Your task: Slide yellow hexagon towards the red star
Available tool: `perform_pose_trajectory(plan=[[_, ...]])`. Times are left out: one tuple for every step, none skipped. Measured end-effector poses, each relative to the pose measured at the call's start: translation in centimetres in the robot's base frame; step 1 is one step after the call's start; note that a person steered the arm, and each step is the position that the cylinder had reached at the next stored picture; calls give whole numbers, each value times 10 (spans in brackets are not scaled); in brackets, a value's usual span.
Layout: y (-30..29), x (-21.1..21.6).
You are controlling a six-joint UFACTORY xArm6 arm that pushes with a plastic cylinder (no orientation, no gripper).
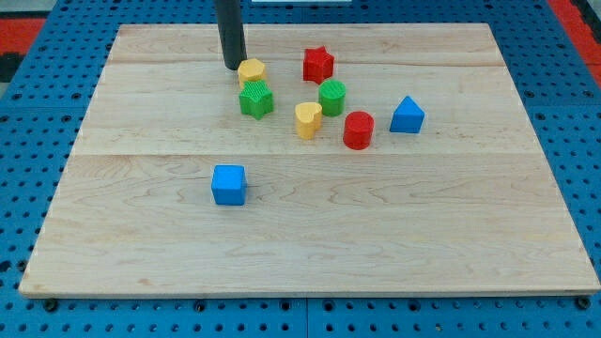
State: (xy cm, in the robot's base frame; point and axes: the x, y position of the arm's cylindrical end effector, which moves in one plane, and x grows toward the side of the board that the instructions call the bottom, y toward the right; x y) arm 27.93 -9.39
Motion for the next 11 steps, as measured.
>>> perform_pose_trajectory(plan=[[-9, 1], [-23, 16], [-23, 17], [-12, 17], [-10, 29], [-10, 50], [-10, 51], [-10, 51], [-6, 50], [5, 43], [13, 33]])
